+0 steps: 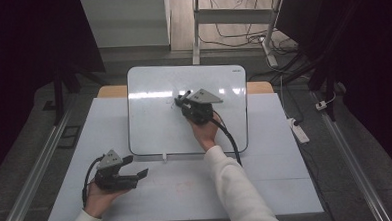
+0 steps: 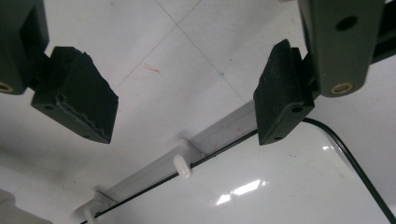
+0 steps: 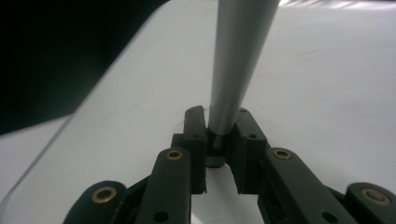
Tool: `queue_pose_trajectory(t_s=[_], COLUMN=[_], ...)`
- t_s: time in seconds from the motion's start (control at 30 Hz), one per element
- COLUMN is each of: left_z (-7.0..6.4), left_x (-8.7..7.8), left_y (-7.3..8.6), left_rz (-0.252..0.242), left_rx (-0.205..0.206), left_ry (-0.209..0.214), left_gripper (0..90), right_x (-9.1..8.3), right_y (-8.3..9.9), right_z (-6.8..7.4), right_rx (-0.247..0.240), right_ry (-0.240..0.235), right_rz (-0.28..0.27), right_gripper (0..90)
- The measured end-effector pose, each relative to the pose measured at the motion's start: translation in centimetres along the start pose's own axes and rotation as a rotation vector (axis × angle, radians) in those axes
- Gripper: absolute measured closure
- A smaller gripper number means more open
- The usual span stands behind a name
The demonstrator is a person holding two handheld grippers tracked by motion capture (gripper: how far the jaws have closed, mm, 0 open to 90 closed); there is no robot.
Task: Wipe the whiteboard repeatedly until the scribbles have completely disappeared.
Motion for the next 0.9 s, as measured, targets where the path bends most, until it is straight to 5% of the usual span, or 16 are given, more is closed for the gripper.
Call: queue_pose_trajectory(t_s=[0.07,0.23,0.43,0.5,0.6,0.67,0.8,0.9], left_z=[0.0,0.1,0.1,0.2,0.2,0.1,0.0,0.2], left_x=[0.0,0.3,0.1,0.1,0.1,0.1,-0.1,0.1], left_y=[0.0,0.0,0.0,0.0,0.0,0.0,0.0,-0.1], left_rz=[-0.002,0.008,0.000,0.000,0.002,0.001,-0.005,-0.001], left_rx=[0.000,0.002,0.002,0.000,0.000,0.004,0.004,0.000], left_ry=[0.001,0.000,-0.001,0.002,0.004,0.001,0.002,0.003], left_gripper=[22.6,22.6,22.6,22.6,22.6,22.6,22.6,22.6], right_x=[0.0,1.4,1.1,1.3,1.8,1.8,0.7,0.6], right_y=[-0.2,0.7,-0.8,-0.7,0.2,0.2,-0.9,-0.6], right_z=[-0.7,2.0,-0.6,-0.1,1.6,1.7,-0.8,-0.5], right_rx=[0.043,-0.087,0.040,0.017,-0.030,-0.052,0.022,0.004], right_ry=[0.003,-0.143,-0.022,-0.037,-0.140,-0.131,0.016,-0.008], right_rz=[-0.023,0.060,-0.029,-0.009,0.047,0.050,-0.032,-0.014], right_gripper=[78.0,78.0,78.0,77.9,77.9,78.0,78.0,78.0])
Point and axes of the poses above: each handheld gripper's, and its own axes: x roughly forward along the jaws, y roughly out of its underside, z roughly to its left, the point moved 1 cm from there along x, roughly forward along the jaws, and after that the axes turned 5 degrees about -y, right-handed, at the moved point
